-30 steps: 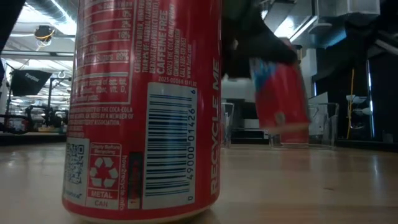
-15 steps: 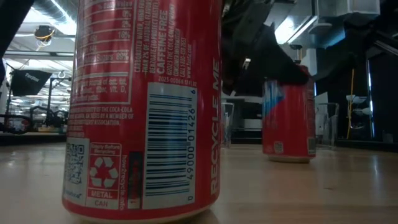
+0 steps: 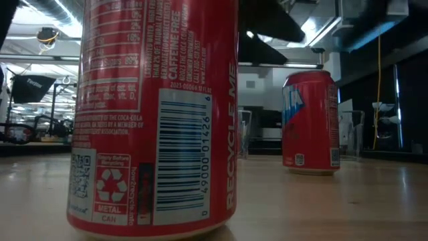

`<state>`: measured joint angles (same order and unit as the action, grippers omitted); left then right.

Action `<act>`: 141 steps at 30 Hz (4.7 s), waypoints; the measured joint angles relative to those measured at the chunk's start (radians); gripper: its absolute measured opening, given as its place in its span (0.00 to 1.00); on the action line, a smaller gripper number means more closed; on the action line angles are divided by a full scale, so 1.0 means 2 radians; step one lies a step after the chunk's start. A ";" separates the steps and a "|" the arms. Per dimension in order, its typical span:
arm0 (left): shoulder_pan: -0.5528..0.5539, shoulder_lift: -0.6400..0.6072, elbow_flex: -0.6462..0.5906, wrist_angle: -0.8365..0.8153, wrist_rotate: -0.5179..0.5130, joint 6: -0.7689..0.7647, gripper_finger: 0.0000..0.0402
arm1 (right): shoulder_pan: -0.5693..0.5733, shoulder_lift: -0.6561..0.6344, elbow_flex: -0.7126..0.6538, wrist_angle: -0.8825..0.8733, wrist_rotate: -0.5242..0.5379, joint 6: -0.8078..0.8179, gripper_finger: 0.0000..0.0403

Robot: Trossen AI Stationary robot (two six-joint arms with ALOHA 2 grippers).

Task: Sort soda cans
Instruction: Put the red soda can into the right transparent bin

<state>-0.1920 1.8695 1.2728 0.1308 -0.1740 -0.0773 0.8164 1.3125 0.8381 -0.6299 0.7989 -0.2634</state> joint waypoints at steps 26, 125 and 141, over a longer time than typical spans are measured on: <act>-0.119 -0.199 -0.166 -0.149 -0.198 -0.104 0.86 | -0.279 0.144 0.189 -0.065 -0.410 -0.165 0.95; -0.119 -0.198 -0.166 -0.148 -0.198 -0.113 0.86 | -0.677 0.006 0.071 -0.067 -0.384 -0.381 0.90; -0.131 -0.198 -0.166 -0.149 -0.194 -0.105 0.86 | -0.454 -0.048 0.155 -0.116 -0.348 -0.345 0.88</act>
<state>-0.4537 1.4734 0.9417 -0.1670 -0.5630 -0.2874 -0.0917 1.2171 1.1488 -0.8625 0.1034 -0.9527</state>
